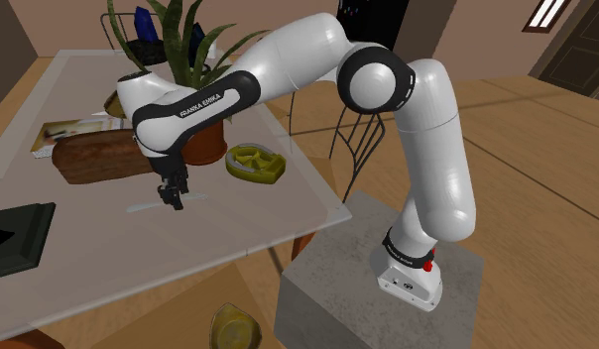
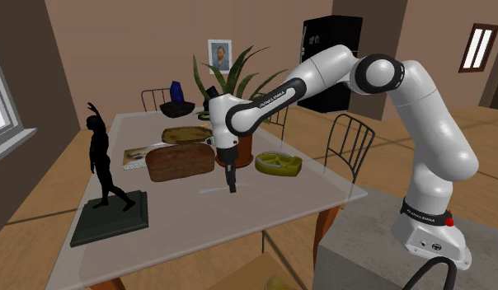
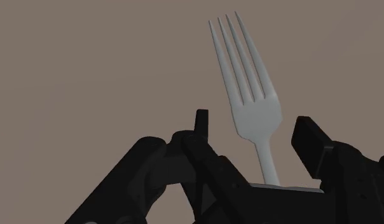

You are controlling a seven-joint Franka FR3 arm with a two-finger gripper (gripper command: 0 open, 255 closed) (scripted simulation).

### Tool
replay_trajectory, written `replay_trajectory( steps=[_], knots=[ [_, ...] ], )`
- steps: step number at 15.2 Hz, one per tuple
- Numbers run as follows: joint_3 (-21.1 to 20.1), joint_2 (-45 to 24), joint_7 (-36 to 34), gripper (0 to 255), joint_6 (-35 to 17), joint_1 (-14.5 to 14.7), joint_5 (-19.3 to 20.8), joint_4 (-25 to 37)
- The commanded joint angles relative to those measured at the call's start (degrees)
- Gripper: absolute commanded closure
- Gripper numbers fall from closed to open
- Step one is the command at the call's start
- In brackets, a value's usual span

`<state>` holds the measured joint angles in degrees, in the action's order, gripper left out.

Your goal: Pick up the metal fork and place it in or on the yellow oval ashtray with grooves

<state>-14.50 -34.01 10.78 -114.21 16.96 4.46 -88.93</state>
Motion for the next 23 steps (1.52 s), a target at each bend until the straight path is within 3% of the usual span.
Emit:
replay_trajectory(
  steps=[1,9,23],
  knots=[
    [0.00,0.00,0.00,255,0.00,0.00,0.00,0.00],
    [0.00,-0.01,0.00,255,-0.01,0.00,0.00,0.00],
    [-0.61,4.09,0.13,255,8.63,-0.22,-0.95,4.64]
  ],
)
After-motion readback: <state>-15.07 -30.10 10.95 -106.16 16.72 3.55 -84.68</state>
